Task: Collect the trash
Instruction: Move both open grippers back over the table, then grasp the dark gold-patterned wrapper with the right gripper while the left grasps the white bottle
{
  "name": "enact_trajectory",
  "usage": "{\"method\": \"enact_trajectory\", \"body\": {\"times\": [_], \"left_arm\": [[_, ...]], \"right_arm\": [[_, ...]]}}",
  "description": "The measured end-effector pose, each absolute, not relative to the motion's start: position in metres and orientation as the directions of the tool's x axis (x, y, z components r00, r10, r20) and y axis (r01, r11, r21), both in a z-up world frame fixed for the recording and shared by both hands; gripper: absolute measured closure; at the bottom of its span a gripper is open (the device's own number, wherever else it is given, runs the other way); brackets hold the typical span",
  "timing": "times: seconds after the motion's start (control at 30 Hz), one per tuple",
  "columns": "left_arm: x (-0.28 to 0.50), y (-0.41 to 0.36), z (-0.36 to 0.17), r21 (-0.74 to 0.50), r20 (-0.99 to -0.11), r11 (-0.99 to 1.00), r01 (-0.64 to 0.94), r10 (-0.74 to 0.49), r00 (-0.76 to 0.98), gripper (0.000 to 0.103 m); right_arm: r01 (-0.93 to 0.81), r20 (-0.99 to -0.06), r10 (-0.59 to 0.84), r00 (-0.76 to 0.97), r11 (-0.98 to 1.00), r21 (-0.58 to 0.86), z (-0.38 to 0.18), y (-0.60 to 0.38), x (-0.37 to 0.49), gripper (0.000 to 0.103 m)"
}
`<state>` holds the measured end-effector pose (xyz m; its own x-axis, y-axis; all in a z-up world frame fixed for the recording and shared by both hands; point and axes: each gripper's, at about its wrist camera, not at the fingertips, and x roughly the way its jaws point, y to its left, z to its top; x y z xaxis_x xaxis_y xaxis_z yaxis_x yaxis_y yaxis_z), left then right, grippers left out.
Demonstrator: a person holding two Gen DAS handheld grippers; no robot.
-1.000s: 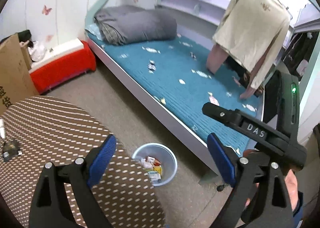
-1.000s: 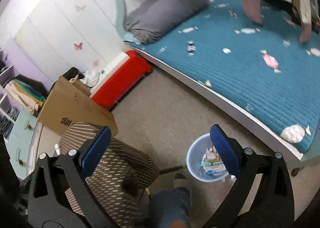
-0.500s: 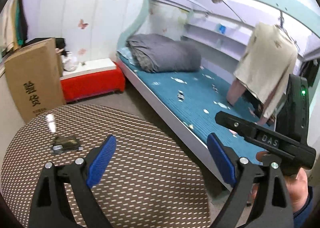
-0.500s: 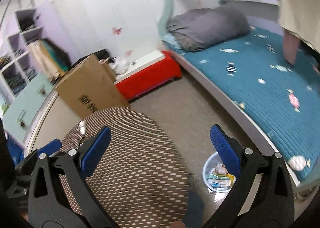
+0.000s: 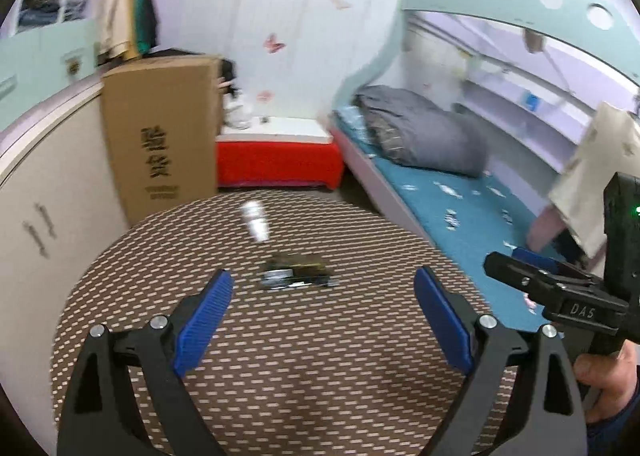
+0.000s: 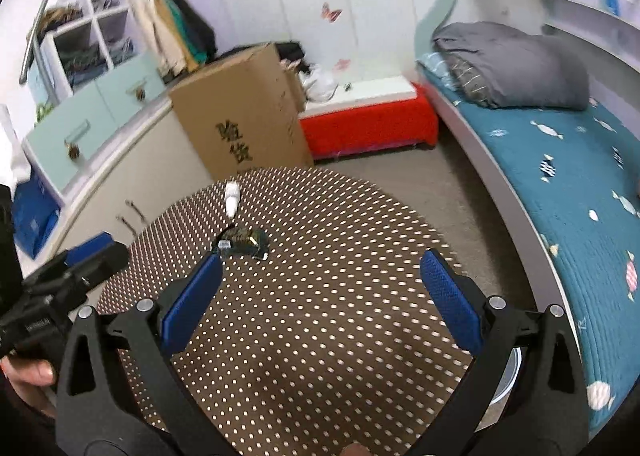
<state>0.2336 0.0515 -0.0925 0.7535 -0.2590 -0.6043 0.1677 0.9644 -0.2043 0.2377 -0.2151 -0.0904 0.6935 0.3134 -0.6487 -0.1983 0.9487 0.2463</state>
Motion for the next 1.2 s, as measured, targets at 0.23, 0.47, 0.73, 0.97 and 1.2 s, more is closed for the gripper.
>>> {"method": "enact_trajectory", "body": {"times": [0.23,0.47,0.73,0.97,1.2], "left_arm": [[0.25,0.097,-0.117,-0.198,-0.638,0.977,0.081,-0.192,0.746,0.013],[0.272,0.124,-0.147,-0.214,-0.68,0.977,0.016,-0.161,0.715,0.013],[0.304,0.128,-0.16,-0.198,-0.702,0.98,0.001,-0.142,0.698,0.013],[0.339,0.102,-0.17,-0.17,-0.718,0.985,0.033,-0.147,0.68,0.013],[0.382,0.077,-0.183,-0.145,-0.739,0.988,0.049,-0.141,0.659,0.013]], "right_arm": [[-0.354,-0.721,0.359,0.593,0.92,0.167,-0.12,-0.153,0.282,0.006],[-0.511,-0.792,0.325,0.517,0.859,0.019,-0.164,-0.089,0.328,0.006],[-0.609,-0.803,0.35,0.482,0.793,-0.02,-0.186,-0.064,0.343,0.067],[-0.565,-0.782,0.377,0.496,0.824,0.039,-0.186,-0.088,0.329,0.077],[-0.417,-0.756,0.372,0.538,0.897,0.145,-0.181,-0.135,0.324,0.077]]}}
